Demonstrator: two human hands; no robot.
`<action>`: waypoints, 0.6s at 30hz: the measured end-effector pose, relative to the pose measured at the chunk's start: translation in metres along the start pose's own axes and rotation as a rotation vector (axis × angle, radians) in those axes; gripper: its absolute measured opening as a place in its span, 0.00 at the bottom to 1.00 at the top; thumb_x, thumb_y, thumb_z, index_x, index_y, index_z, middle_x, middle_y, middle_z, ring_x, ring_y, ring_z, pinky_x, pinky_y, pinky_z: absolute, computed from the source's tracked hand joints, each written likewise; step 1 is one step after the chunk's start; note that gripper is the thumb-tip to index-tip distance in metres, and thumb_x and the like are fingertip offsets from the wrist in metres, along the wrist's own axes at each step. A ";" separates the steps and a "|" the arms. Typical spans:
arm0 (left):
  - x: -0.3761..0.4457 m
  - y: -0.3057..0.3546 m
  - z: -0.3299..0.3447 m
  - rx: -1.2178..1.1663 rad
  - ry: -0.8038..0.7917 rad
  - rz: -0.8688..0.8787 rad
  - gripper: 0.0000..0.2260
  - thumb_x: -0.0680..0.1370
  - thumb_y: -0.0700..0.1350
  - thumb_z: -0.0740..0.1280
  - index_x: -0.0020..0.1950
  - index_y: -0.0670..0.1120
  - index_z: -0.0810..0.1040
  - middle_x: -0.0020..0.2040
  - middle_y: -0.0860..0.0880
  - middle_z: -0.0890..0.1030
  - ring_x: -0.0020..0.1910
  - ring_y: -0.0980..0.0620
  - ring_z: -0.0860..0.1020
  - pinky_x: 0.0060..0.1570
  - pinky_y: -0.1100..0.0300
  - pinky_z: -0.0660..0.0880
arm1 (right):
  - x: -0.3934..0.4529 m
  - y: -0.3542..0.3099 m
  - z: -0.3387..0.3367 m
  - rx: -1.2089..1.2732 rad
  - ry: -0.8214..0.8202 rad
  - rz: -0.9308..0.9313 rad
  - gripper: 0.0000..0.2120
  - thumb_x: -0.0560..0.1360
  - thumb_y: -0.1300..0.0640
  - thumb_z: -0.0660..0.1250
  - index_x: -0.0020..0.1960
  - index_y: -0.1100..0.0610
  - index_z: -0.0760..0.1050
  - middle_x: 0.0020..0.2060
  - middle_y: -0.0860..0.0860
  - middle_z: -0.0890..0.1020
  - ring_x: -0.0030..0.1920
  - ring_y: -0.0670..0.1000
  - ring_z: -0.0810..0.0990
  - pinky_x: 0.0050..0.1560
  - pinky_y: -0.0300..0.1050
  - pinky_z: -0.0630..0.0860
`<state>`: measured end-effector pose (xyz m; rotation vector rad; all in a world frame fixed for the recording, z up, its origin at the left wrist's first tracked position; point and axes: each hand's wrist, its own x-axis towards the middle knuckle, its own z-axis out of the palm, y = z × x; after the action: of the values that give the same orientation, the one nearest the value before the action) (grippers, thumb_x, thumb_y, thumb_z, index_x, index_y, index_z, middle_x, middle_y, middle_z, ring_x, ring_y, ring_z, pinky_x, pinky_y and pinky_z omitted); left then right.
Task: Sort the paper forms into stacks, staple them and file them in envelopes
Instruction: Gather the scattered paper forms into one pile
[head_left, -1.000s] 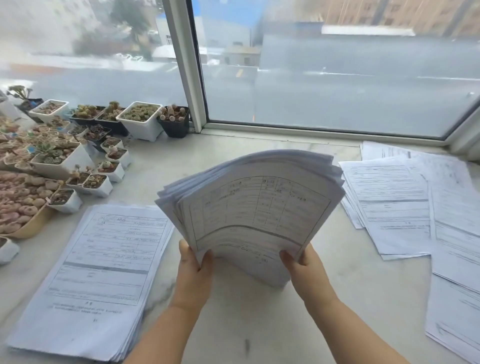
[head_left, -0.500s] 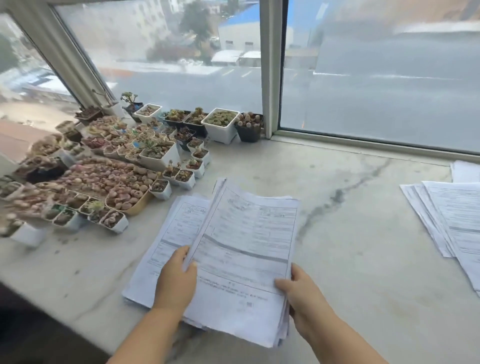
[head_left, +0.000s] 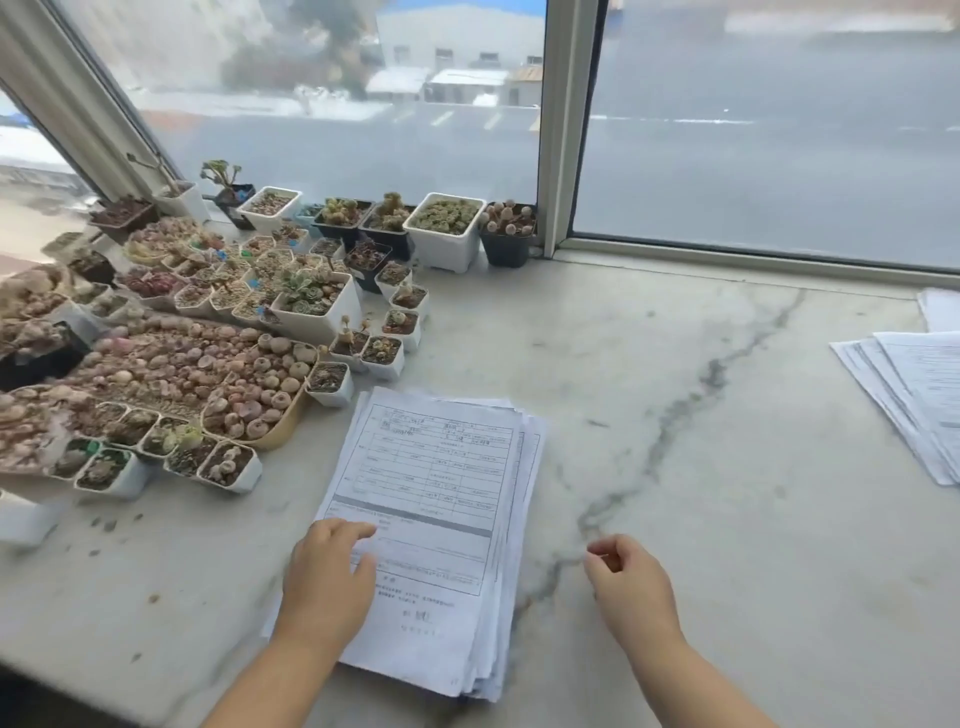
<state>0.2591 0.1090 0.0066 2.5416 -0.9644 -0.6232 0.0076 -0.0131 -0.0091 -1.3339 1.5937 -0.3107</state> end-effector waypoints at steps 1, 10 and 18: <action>-0.005 0.011 0.005 0.006 0.002 0.078 0.13 0.77 0.38 0.65 0.60 0.50 0.78 0.59 0.52 0.73 0.60 0.51 0.71 0.61 0.59 0.67 | 0.004 0.008 -0.010 -0.017 0.016 0.007 0.05 0.75 0.60 0.66 0.43 0.51 0.77 0.37 0.48 0.80 0.40 0.51 0.79 0.44 0.46 0.75; -0.063 0.182 0.125 -0.063 -0.445 0.464 0.14 0.79 0.43 0.62 0.47 0.65 0.69 0.47 0.60 0.75 0.43 0.62 0.74 0.46 0.71 0.68 | 0.003 0.116 -0.190 -0.242 0.279 0.091 0.09 0.76 0.58 0.65 0.39 0.47 0.75 0.36 0.44 0.81 0.37 0.45 0.78 0.38 0.40 0.71; -0.155 0.313 0.242 -0.101 -0.708 0.441 0.11 0.78 0.42 0.63 0.52 0.59 0.73 0.48 0.57 0.79 0.44 0.62 0.77 0.48 0.66 0.73 | -0.021 0.241 -0.364 -0.342 0.539 0.174 0.06 0.76 0.57 0.68 0.51 0.48 0.77 0.50 0.43 0.79 0.47 0.46 0.77 0.42 0.42 0.67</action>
<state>-0.1361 -0.0455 -0.0097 1.9196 -1.6005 -1.4151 -0.4282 -0.0461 0.0010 -1.4271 2.2813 -0.3166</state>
